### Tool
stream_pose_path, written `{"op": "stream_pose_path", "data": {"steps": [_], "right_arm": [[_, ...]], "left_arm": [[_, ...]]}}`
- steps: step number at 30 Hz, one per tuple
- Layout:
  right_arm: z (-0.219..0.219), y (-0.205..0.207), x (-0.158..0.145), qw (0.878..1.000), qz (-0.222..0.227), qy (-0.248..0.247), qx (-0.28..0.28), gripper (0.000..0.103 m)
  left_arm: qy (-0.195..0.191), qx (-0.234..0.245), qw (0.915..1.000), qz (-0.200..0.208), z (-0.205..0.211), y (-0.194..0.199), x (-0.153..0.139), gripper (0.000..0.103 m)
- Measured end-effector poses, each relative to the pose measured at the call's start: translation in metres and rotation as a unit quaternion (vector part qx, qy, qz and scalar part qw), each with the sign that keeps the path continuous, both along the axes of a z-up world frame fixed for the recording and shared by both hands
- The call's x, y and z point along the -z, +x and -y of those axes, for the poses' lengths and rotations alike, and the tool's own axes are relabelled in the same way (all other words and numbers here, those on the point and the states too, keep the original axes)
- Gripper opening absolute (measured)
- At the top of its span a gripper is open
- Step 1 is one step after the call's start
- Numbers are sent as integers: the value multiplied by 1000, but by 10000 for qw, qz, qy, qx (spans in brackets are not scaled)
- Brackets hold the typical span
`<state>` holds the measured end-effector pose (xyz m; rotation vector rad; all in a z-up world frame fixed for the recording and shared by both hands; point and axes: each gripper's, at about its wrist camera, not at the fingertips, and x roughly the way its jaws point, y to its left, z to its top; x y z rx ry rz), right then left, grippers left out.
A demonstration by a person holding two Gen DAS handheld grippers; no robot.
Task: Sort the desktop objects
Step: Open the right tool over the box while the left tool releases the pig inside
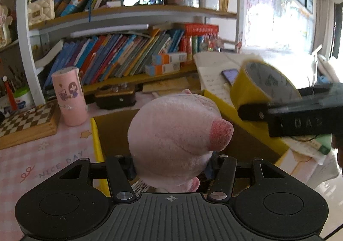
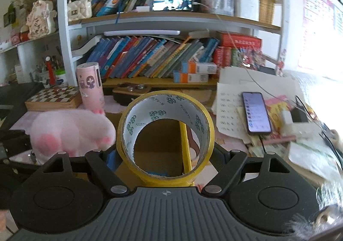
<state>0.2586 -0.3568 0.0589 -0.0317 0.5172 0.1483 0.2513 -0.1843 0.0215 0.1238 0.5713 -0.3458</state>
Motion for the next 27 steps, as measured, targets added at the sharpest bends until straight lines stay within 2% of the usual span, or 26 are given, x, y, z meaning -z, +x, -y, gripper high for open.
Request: {"op": "stream_pose_path", "data": {"steps": [4,9,12,16,22,24,27], "right_arm": [[-3,25,3,9998,-46,-107,-176,79],[-10,52,12,9983,-244,-234,-483,79],[-17,66,23,9953,-448,-413,-746,79],[-29,83,38,9884,-763,-755,-1074,79],[-39,100,52,9747,-1119,-1172,-1540,79],[-45,102,56,9667,-1264,-1337,-1776,79],[-54,108,60,9562,-1512,-1534,-1982,80]], "left_arm": [[233,-80,9992,-328,7,11,15,56],[298,-258,9971,-645,4,21,27,57],[509,-221,9963,-653,9,23,29,59],[531,-239,9959,-693,11,23,29,62],[487,-359,9969,-493,4,16,26,66],[450,-387,9977,-321,3,10,23,74],[560,-462,9973,-129,3,5,18,76]]}}
